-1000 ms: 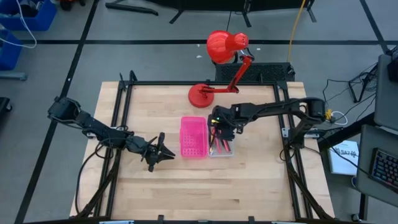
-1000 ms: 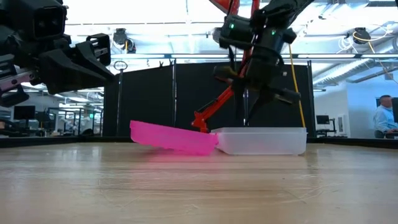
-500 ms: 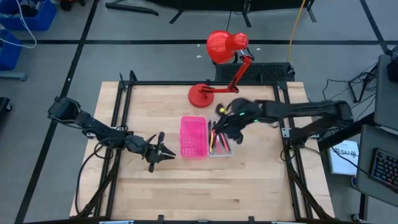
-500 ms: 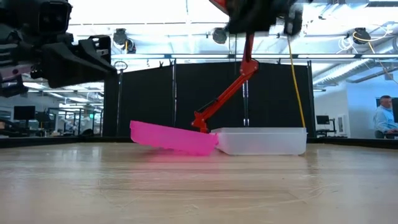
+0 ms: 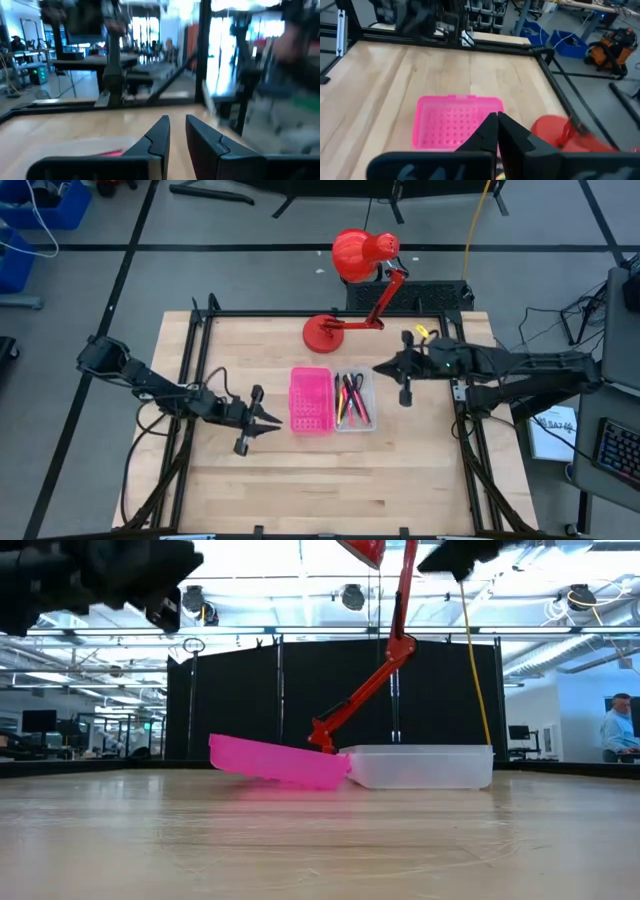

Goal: Pick & place school supplies into a supply box
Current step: Return to Home Position

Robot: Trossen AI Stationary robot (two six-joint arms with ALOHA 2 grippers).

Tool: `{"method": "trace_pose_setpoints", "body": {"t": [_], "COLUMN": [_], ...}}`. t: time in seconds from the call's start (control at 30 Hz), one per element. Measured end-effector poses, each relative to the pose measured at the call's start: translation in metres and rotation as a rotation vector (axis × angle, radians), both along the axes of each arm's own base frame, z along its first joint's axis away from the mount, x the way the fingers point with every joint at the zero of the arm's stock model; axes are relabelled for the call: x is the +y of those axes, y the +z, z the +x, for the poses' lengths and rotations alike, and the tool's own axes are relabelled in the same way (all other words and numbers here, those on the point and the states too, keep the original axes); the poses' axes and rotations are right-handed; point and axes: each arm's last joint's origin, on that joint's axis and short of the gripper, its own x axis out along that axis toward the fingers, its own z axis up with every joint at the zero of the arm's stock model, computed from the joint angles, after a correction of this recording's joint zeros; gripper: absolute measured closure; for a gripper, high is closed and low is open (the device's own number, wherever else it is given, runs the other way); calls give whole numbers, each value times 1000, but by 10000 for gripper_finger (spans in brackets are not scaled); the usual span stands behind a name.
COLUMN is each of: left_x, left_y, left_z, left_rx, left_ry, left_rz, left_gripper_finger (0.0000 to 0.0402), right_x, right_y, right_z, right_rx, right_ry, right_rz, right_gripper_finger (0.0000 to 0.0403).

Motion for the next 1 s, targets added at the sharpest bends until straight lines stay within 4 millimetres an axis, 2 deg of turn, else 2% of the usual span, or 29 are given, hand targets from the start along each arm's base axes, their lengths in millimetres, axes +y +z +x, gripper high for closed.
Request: {"method": "trace_pose_setpoints", "body": {"t": [0.1,0.17,0.27,0.33,0.5,0.6,0.77,1.0], "left_x": [0,0,-1,1,13,20,30,40], "left_y": [7,15,28,34,48,49,44,44], "left_z": [-1,-6,-15,-22,-42,-55,-69,-84], "left_rx": [-44,-88,-154,-166,-157,-114,-22,-13], "left_ry": [-14,-46,-45,-3,222,290,314,343], "left_rz": [-105,-104,-49,-24,35,117,188,199], "left_gripper_finger": [332,339,376,393,397,397,398,399], "right_x": [2,4,5,5,9,11,11,11], "right_y": [-22,-32,-43,-46,-50,-53,-76,-120], "right_z": [-16,-27,-44,-55,-79,-90,-97,-94], "right_rx": [-19,-42,-101,-162,-276,-345,-335,-400], "right_ry": [-4,4,10,15,158,198,199,192], "right_rz": [32,37,36,36,74,95,116,167], "right_gripper_finger": [402,402,402,402,402,403,403,403]}}
